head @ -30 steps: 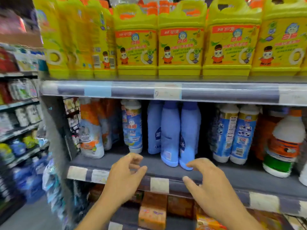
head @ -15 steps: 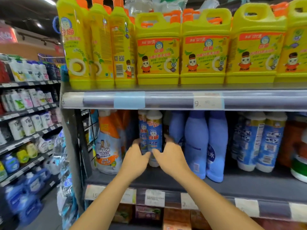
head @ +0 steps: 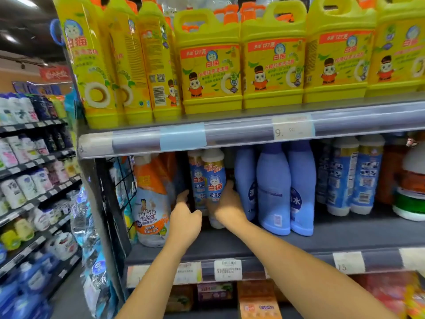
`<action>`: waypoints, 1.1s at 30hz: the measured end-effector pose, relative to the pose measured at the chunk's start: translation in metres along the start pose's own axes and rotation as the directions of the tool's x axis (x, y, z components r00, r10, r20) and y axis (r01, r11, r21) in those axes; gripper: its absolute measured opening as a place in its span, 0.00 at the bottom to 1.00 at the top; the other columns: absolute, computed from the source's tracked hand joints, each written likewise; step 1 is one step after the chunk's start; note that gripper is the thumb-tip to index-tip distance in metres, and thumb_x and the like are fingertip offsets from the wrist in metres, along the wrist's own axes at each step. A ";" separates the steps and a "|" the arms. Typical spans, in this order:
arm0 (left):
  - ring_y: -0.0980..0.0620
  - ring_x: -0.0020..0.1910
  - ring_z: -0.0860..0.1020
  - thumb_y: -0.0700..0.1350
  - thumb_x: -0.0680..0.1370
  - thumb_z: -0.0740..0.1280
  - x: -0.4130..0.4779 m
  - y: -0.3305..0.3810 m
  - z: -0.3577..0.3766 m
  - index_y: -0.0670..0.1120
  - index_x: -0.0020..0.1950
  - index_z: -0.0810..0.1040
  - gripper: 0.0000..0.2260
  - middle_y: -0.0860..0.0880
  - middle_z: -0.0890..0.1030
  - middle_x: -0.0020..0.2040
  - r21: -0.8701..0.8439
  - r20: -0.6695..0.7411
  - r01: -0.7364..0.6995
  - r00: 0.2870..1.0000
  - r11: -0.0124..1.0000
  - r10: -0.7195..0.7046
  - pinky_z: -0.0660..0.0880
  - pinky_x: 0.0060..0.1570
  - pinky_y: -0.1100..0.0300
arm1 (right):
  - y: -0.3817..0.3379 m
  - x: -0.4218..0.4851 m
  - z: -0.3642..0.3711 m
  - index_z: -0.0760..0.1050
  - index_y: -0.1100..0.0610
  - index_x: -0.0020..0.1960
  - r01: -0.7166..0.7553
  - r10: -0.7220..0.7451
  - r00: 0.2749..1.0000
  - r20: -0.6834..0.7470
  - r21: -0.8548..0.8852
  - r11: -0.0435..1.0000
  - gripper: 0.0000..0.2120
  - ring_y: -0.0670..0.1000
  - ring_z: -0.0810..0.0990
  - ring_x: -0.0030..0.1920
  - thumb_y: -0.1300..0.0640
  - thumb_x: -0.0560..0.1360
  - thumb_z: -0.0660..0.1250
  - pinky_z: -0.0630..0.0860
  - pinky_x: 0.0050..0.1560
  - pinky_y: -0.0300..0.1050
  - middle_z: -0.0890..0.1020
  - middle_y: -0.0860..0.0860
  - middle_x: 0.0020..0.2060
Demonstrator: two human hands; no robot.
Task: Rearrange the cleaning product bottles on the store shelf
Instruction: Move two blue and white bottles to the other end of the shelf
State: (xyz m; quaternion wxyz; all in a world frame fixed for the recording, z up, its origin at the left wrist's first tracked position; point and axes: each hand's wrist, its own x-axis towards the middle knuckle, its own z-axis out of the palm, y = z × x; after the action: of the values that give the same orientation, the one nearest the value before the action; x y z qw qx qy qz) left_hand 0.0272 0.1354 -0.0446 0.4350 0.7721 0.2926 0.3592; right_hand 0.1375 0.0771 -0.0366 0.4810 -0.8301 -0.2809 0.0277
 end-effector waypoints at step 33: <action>0.30 0.60 0.73 0.46 0.74 0.70 0.053 0.032 0.055 0.34 0.70 0.59 0.32 0.29 0.71 0.64 0.128 -0.195 0.149 0.973 0.981 -0.122 0.72 0.58 0.44 | 0.060 -0.180 -0.148 0.74 0.49 0.48 0.030 -0.021 0.999 -0.028 0.364 0.931 0.24 0.44 0.84 0.40 0.44 0.56 0.76 0.83 0.40 0.45 0.84 0.43 0.41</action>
State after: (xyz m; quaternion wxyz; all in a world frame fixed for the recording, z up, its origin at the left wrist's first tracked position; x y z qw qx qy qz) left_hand 0.1060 0.1363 -0.0204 0.3734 0.7420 0.4090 0.3777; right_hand 0.0590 -0.1504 -0.0466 0.6301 -0.7230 -0.2759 0.0634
